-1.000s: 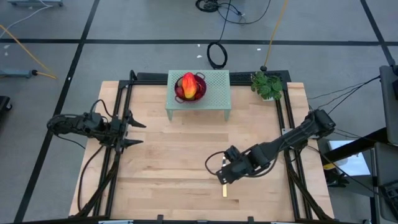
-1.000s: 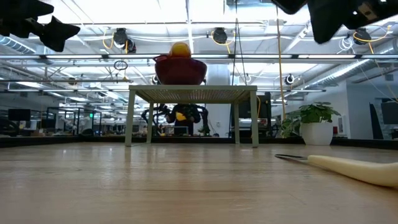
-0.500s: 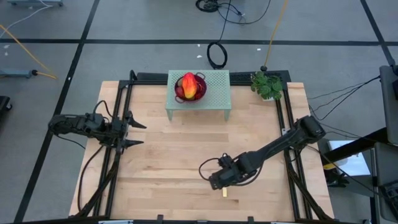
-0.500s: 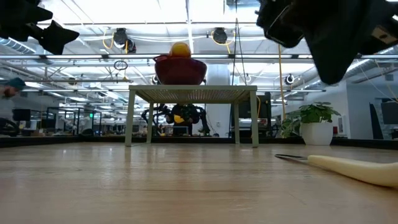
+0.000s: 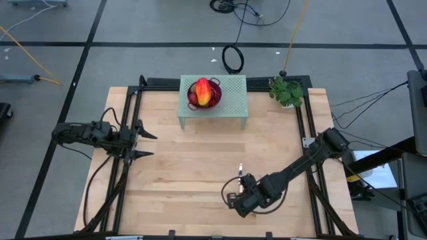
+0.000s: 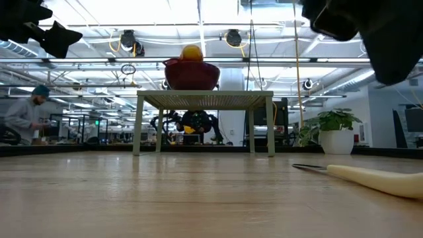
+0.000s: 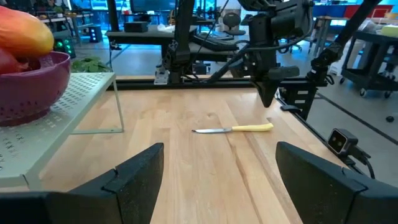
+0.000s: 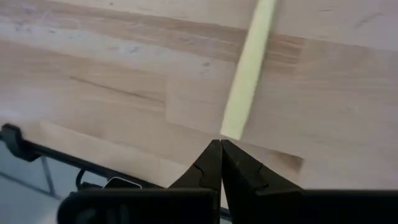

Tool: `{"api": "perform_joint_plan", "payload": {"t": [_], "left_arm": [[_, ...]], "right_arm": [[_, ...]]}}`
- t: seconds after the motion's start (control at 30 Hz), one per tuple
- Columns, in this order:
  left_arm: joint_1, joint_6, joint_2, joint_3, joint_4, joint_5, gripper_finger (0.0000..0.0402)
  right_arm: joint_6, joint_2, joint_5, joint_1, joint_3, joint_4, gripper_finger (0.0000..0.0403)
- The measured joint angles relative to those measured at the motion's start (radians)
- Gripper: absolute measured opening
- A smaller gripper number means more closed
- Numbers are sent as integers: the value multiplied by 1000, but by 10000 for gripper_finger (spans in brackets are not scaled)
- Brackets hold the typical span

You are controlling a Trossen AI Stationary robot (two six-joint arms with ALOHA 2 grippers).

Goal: Pick & Place Fruit
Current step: Put the table knife on the shelf

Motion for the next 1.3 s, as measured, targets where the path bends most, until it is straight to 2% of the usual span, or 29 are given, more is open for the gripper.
{"api": "perform_joint_plan", "payload": {"t": [0.2, 0.5, 0.63, 0.83, 1.03, 1.13, 1.2, 1.3], "left_arm": [[0, 0, 0, 0, 0, 0, 310], [0, 0, 0, 0, 0, 0, 310], [0, 0, 0, 0, 0, 0, 310], [0, 0, 0, 0, 0, 0, 310], [0, 0, 0, 0, 0, 0, 310], [0, 1, 0, 0, 0, 0, 310], [0, 1, 0, 0, 0, 0, 310], [0, 1, 0, 0, 0, 0, 310]], "right_arm": [[34, 31, 1, 14, 91, -182, 0], [-8, 41, 2, 13, 79, -186, 0], [-37, 39, 2, 7, 79, -185, 15], [-49, 39, 2, 3, 79, -186, 84], [-17, 39, 2, 1, 79, -186, 195], [-52, 39, -1, -9, 79, -171, 246], [-100, 39, -1, -23, 79, -160, 271], [-135, 39, 0, -47, 79, -179, 287]]}}
